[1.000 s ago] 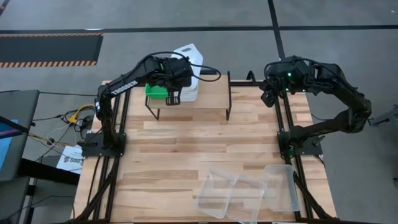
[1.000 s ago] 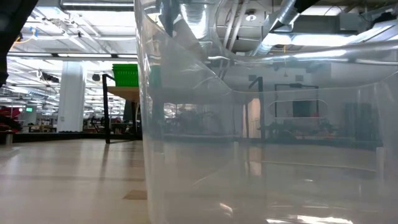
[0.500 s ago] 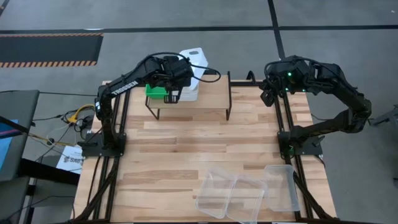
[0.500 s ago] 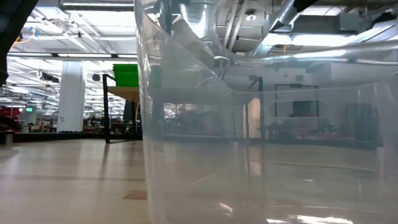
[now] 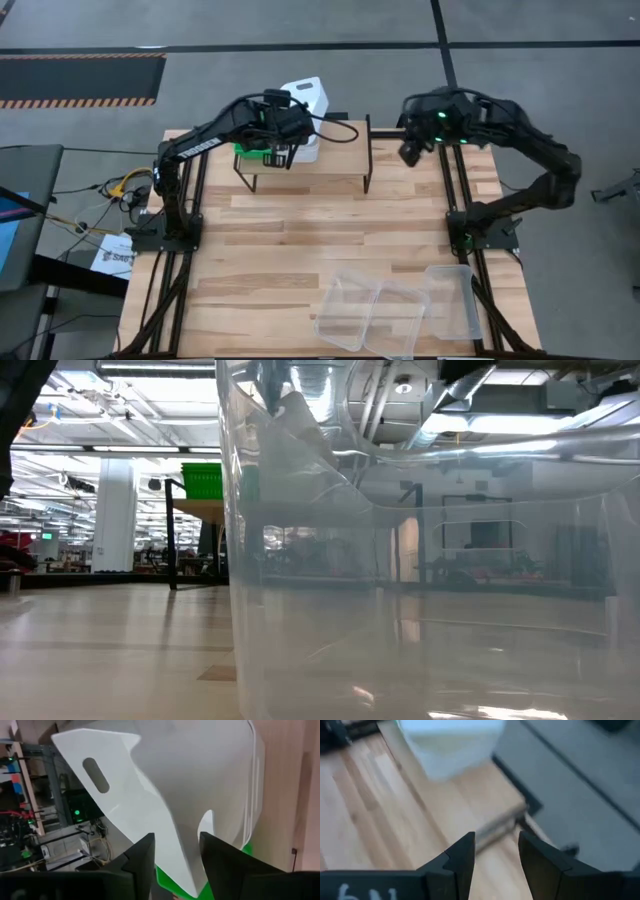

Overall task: Stack baskets on shelf by color
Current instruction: Stack the white bin on top of the white bin on the shelf

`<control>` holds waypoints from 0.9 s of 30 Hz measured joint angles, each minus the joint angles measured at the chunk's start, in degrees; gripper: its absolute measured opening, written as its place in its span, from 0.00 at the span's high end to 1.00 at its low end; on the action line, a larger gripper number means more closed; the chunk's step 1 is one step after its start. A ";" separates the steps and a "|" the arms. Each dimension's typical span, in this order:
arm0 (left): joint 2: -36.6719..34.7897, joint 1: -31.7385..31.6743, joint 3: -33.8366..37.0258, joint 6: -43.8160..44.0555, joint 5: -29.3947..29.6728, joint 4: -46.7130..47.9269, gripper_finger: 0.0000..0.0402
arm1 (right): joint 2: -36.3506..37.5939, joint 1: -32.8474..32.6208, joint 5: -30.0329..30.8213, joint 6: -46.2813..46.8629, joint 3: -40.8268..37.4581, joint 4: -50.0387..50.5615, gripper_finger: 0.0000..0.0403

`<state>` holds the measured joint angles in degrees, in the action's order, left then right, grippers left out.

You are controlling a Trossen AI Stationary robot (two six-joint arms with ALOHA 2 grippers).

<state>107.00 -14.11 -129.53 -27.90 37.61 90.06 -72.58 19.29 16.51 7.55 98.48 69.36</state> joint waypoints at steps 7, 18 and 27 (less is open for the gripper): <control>-0.04 0.02 -0.81 0.70 -0.02 -0.02 0.63 | -9.25 4.10 -0.49 -9.24 0.00 -20.86 0.57; -0.04 0.02 -0.81 2.69 -0.07 -0.04 0.63 | -24.98 15.12 -17.17 -10.59 -0.02 -34.56 0.57; -0.04 0.99 -0.83 -1.46 2.39 -0.07 0.63 | -30.04 16.64 -21.68 -10.61 -0.02 -44.06 0.57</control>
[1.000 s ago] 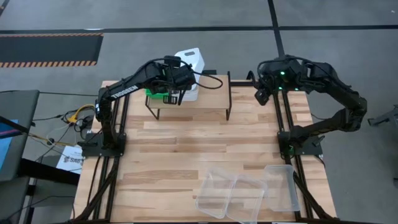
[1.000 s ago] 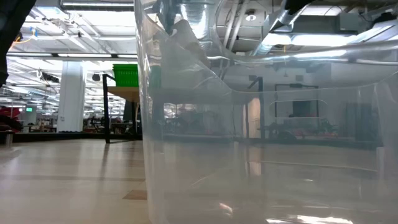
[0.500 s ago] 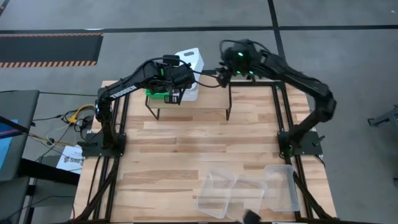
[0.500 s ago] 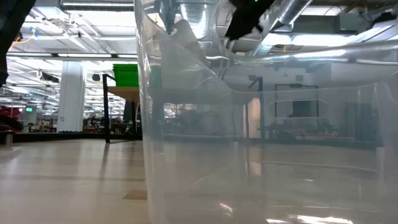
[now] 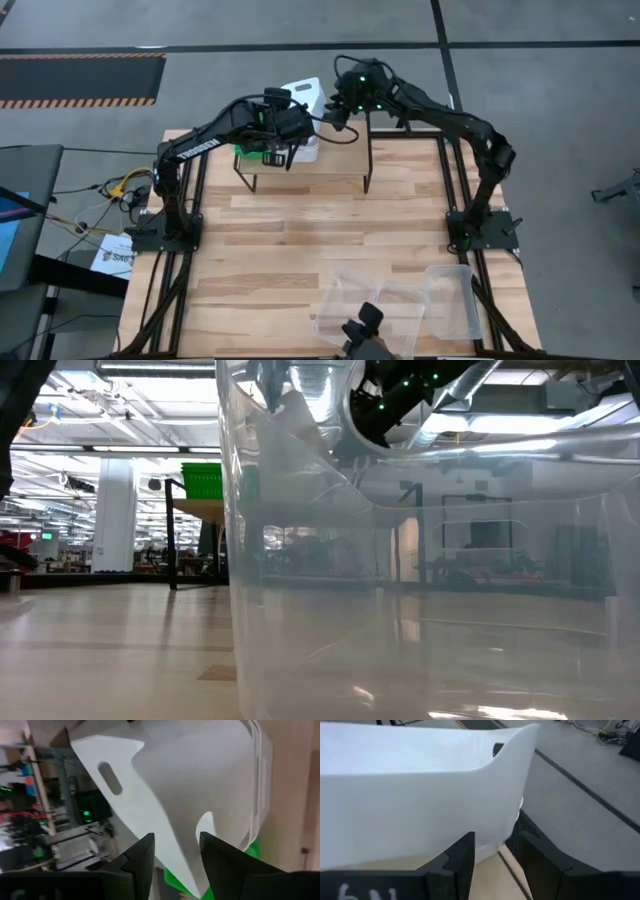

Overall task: Stack baskets on shelf by color
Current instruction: Stack the white bin on top of the white bin on the shelf

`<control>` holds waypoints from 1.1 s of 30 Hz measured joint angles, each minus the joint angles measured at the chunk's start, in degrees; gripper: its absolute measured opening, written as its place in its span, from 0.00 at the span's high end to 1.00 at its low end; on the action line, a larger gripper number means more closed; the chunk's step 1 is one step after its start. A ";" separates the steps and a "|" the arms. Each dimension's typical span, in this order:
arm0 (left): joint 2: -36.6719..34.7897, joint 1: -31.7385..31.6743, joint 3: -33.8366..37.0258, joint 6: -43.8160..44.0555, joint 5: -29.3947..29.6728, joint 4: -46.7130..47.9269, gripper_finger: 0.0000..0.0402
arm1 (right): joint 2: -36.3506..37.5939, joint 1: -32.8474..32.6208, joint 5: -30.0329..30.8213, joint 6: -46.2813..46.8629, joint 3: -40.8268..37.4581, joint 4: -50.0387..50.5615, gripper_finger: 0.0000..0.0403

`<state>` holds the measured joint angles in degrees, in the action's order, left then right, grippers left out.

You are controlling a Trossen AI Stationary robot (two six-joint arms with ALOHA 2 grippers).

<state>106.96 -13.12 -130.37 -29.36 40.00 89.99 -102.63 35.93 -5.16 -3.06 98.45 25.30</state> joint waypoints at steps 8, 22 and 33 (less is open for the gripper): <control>0.00 1.54 -0.02 -5.86 1.75 -4.50 0.63 | -1.89 0.17 -1.10 -0.27 0.02 -1.38 0.57; 0.00 -1.14 0.24 -4.82 -8.18 -5.15 0.63 | -1.75 0.50 -1.40 -0.43 0.02 -1.61 0.57; 0.00 -0.66 0.24 -7.79 -5.21 -5.30 0.63 | -1.12 0.06 -2.80 -0.97 0.02 -1.10 0.57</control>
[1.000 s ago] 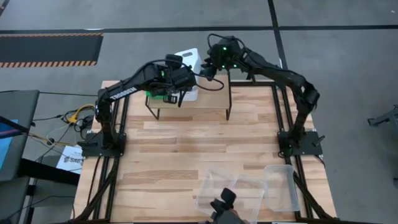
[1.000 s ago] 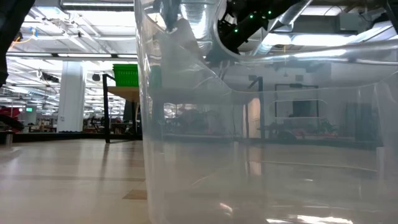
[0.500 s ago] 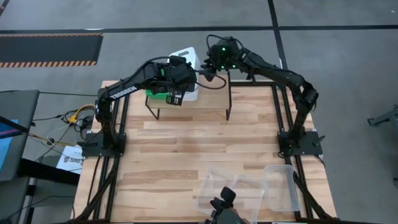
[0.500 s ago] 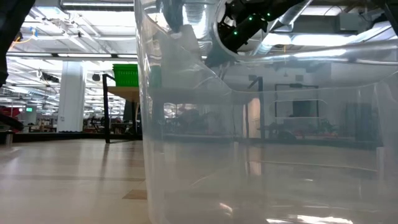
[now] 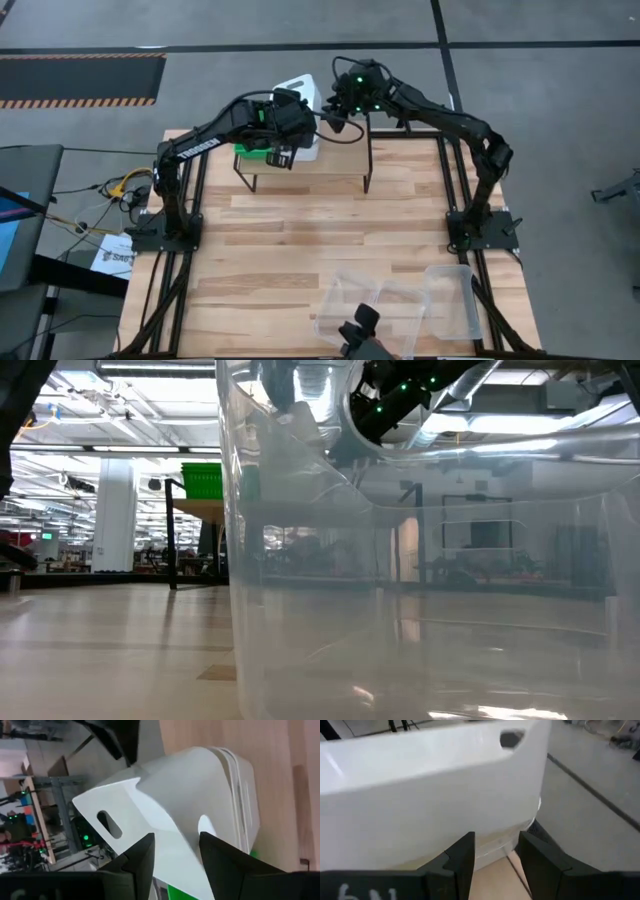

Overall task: Stack baskets on shelf by color
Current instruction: Stack the white bin on top of the white bin on the shelf

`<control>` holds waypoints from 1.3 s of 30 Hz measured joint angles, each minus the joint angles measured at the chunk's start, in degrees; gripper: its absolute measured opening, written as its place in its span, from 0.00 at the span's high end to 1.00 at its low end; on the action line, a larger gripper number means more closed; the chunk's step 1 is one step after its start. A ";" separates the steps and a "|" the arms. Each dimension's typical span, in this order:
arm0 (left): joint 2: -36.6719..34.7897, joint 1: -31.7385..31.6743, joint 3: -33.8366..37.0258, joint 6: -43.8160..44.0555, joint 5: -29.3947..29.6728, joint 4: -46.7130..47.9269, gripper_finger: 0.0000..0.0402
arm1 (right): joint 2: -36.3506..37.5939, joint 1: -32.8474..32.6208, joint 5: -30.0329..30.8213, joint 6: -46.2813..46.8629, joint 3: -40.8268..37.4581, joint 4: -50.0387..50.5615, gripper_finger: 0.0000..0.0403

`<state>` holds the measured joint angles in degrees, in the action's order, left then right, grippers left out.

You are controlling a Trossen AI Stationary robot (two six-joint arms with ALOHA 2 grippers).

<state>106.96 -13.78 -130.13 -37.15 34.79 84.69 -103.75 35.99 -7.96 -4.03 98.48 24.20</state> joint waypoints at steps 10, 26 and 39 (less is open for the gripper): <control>0.00 0.29 0.02 -4.60 1.92 -1.24 0.63 | 1.91 -0.61 -2.68 -0.53 0.04 -0.63 0.57; -0.52 0.57 -0.31 -3.75 14.19 -2.53 0.63 | -0.24 -2.73 -2.92 -1.86 -0.08 2.66 0.57; -5.60 -1.45 -0.35 24.89 10.46 -6.04 0.63 | 1.09 -2.91 -2.82 -2.03 -0.07 1.62 0.57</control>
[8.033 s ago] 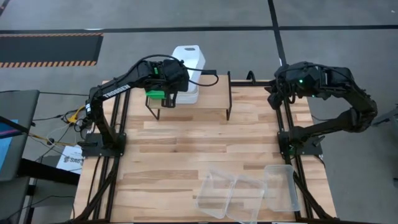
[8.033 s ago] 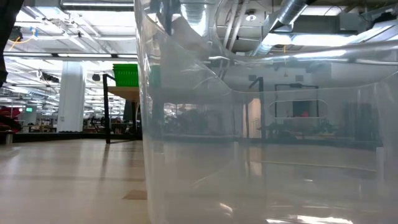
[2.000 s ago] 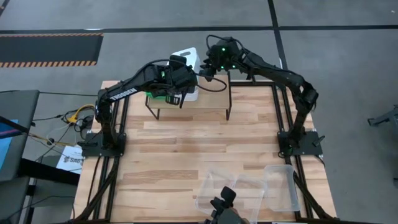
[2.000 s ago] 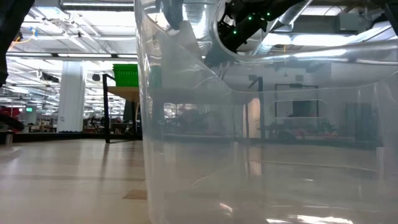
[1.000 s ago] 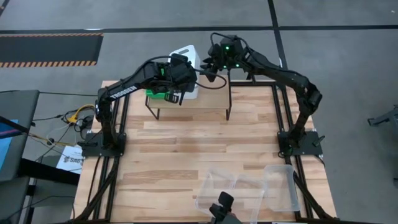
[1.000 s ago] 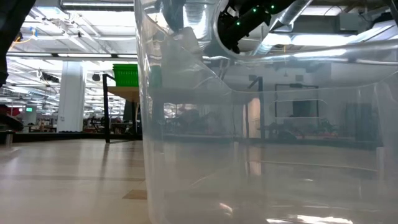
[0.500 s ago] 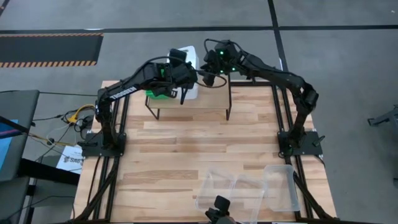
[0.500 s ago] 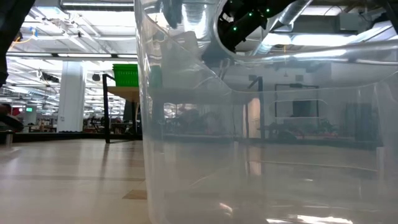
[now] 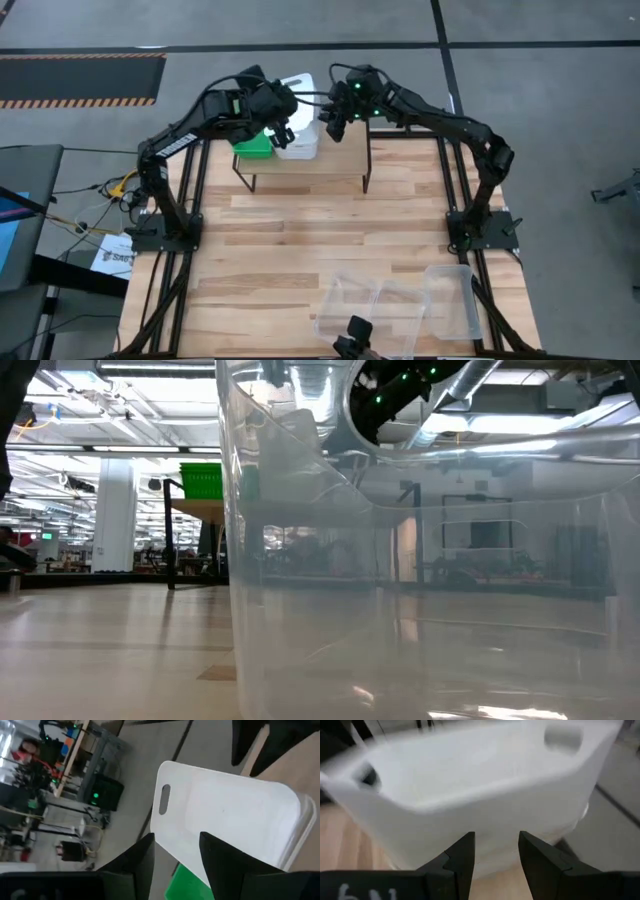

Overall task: Stack baskets on shelf by color
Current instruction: Stack the white bin on top of the white bin on the shelf

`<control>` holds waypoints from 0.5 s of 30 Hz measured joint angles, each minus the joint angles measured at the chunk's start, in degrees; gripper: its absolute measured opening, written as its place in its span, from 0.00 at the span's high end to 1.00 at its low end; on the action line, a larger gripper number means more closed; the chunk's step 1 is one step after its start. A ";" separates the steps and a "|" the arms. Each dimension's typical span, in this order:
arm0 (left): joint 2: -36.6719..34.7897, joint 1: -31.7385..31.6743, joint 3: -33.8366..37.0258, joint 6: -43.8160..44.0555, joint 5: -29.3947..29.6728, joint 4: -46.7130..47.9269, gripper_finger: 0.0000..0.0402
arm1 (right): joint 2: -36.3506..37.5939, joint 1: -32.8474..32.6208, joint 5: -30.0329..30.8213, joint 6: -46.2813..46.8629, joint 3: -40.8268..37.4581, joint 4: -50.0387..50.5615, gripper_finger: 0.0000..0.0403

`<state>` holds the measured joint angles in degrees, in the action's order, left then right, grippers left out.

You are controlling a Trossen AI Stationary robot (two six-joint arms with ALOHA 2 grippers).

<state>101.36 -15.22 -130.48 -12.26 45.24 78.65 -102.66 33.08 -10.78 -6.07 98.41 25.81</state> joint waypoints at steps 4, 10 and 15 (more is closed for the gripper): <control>-1.25 0.00 -0.02 4.43 -1.12 -0.24 0.63 | 2.11 0.27 0.19 -0.02 0.11 -2.54 0.57; -1.28 -2.44 0.89 15.37 -6.69 0.24 0.63 | 0.84 0.97 0.36 0.07 0.22 -4.52 0.57; -1.18 -3.37 2.62 21.89 -9.39 0.38 0.63 | -2.14 0.63 0.29 0.12 0.04 -1.81 0.57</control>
<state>100.18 -18.59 -127.85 9.63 35.85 79.04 -104.80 33.71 -10.49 -5.94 98.45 24.00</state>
